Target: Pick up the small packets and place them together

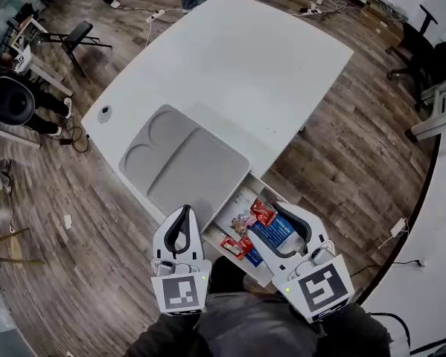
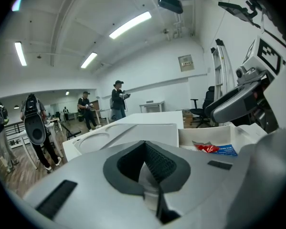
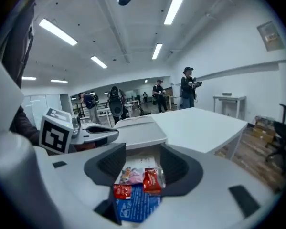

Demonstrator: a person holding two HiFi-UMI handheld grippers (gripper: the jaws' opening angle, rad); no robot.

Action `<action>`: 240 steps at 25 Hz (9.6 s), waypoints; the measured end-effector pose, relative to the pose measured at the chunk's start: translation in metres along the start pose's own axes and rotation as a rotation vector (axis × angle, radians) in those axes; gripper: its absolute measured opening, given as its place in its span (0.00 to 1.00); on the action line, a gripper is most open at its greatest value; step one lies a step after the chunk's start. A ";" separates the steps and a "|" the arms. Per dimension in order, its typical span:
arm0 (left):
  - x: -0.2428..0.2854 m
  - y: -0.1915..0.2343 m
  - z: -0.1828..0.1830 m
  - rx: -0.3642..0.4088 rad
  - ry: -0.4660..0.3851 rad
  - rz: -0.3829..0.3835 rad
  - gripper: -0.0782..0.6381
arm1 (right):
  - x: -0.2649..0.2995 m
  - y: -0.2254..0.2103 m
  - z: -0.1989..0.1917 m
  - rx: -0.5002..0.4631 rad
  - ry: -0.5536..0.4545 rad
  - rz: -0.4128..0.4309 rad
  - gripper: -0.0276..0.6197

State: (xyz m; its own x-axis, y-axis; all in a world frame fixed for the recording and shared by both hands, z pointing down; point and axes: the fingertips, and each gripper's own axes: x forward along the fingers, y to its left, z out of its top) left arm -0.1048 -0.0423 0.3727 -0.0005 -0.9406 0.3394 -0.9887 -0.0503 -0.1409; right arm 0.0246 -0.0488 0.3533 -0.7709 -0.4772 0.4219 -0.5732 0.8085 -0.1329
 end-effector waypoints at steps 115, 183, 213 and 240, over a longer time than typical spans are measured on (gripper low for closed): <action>-0.072 -0.020 0.036 -0.209 -0.034 0.211 0.11 | 0.035 0.020 0.015 -0.497 0.298 0.357 0.35; -0.092 -0.016 0.039 -0.201 -0.058 0.238 0.11 | 0.029 0.057 -0.043 -0.608 0.470 0.419 0.10; -0.114 0.066 0.014 -0.274 -0.032 0.401 0.11 | 0.141 0.070 0.040 -0.600 0.345 0.429 0.16; -0.088 -0.003 0.035 -0.254 -0.043 0.292 0.11 | 0.040 0.075 -0.055 -0.734 0.512 0.671 0.22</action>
State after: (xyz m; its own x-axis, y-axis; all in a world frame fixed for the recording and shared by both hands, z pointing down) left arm -0.0961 0.0290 0.3103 -0.2866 -0.9165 0.2791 -0.9534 0.3015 0.0111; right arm -0.0340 0.0122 0.4093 -0.5603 0.1936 0.8054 0.3496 0.9367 0.0180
